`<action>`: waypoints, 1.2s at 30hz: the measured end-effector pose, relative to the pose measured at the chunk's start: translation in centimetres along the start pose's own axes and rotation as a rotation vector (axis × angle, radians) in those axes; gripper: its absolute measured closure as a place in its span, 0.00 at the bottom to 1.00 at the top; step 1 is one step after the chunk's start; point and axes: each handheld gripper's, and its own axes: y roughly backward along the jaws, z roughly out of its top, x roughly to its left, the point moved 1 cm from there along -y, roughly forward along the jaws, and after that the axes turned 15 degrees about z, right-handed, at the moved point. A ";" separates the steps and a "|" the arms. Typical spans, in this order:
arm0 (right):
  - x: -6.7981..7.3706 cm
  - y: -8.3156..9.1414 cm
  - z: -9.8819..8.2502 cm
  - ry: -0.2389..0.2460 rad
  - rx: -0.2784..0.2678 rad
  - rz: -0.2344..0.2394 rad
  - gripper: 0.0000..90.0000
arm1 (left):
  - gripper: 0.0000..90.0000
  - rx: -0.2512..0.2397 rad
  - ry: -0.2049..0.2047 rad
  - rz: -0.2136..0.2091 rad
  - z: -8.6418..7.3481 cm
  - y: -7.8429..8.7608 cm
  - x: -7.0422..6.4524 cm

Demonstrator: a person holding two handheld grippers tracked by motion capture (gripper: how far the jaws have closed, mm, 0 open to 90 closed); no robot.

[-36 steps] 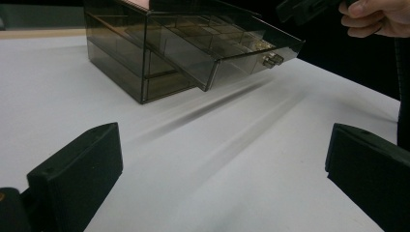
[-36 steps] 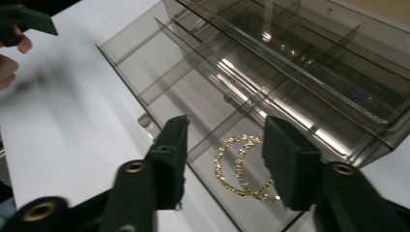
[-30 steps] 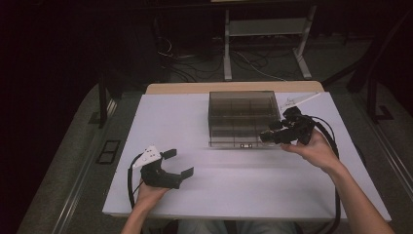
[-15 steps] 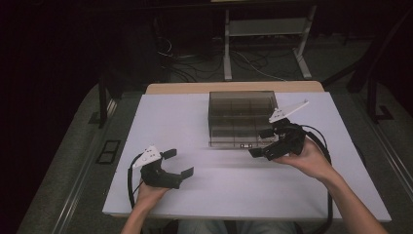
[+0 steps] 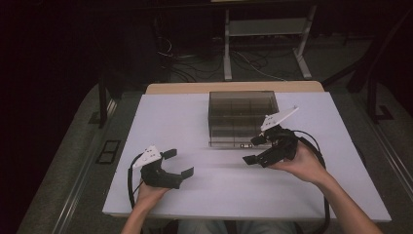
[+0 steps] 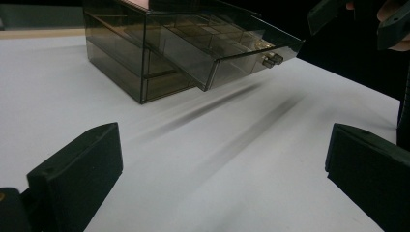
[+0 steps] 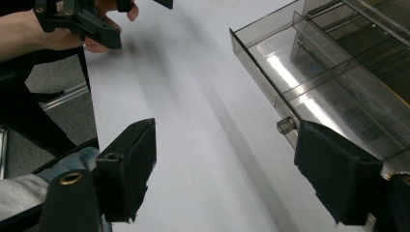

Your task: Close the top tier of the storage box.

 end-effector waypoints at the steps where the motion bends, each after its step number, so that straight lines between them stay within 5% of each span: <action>1: 0.0 -0.1 0.0 0.004 0.004 0.001 0.29 | 0.00 0.000 0.000 0.000 0.0 0.0 0.0; 22: -0.9 -2.4 0.2 -0.019 0.034 -0.017 0.98 | 0.00 -0.004 0.002 0.002 0.0 0.1 0.0; 36: -2.5 -3.8 -0.2 -0.052 0.082 -0.022 0.99 | 0.00 -0.002 0.003 0.001 0.0 0.1 0.1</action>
